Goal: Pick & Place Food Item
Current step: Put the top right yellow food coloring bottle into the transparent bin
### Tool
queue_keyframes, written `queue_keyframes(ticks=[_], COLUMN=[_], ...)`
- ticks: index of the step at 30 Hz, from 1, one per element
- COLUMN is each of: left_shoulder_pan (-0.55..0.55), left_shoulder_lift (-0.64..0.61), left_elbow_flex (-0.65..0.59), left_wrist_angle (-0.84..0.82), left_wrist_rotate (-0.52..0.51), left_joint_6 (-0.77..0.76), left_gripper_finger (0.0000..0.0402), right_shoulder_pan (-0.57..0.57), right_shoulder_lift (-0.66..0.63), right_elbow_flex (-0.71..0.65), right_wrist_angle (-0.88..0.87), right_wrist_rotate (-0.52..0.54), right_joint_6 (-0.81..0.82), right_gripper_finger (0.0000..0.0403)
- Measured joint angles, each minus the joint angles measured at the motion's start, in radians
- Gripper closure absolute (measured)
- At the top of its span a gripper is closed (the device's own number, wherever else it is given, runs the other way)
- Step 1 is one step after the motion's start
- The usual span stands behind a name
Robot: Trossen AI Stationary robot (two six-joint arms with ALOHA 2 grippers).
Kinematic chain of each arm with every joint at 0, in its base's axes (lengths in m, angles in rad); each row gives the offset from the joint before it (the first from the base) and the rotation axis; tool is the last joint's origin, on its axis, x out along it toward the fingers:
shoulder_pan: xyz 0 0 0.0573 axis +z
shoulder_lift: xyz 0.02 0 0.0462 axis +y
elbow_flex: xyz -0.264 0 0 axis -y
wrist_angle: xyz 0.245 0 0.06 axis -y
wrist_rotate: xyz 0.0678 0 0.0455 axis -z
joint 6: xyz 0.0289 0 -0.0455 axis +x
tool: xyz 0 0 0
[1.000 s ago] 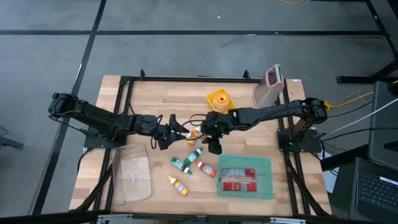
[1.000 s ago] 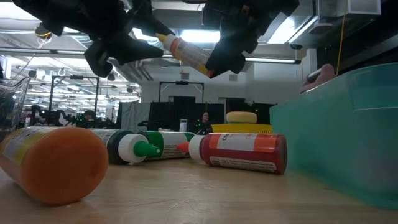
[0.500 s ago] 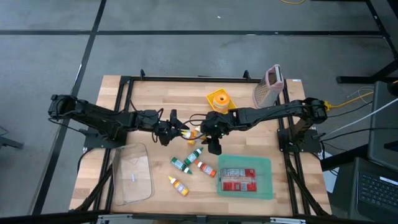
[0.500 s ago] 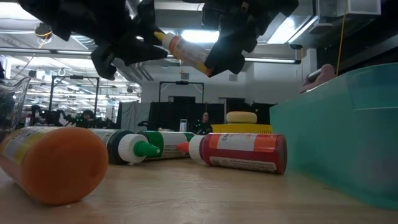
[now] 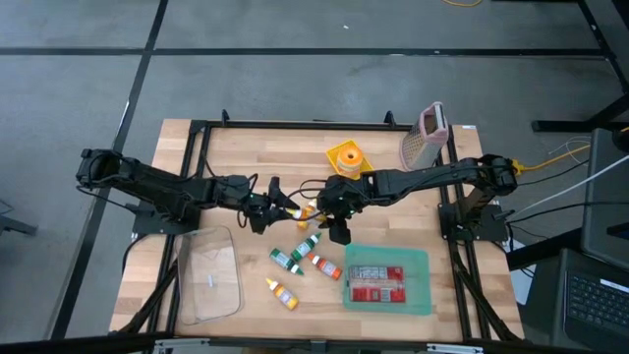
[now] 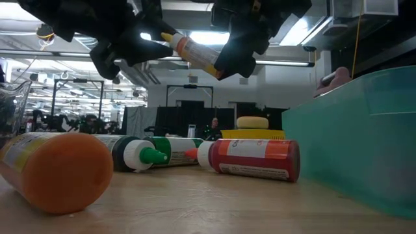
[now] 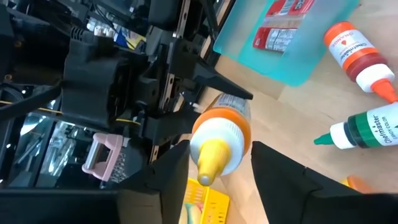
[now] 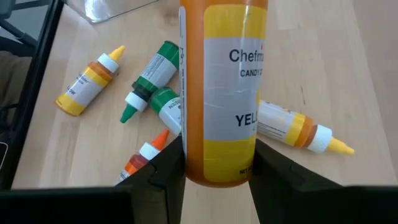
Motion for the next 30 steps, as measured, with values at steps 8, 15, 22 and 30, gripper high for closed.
queue_keyframes(ticks=[8, 15, 22, 30], left_shoulder_pan=[-0.001, -0.001, -0.002, -0.005], left_shoulder_lift=[0.0, 0.013, 0.07, 0.074], left_elbow_flex=[0.0, 0.044, 0.085, 0.085], left_wrist_angle=[0.001, -0.038, -0.092, -0.095], left_wrist_rotate=[0.004, 0.033, 0.027, -0.004], left_joint_6=[0.004, -0.02, -0.02, -0.013], left_gripper_finger=[0.0229, 0.0261, 0.0262, 0.0282], right_shoulder_pan=[0.0, 0.001, 0.001, 0.001], right_shoulder_lift=[0.0, 0.0, 0.0, 0.0], right_elbow_flex=[0.0, 0.0, -0.002, -0.002], right_wrist_angle=[0.0, 0.007, -0.023, -0.027], right_wrist_rotate=[-0.004, -0.011, -0.011, -0.006], right_joint_6=[0.001, 0.002, 0.005, 0.0], right_gripper_finger=[0.0265, 0.0265, 0.0265, 0.0267])
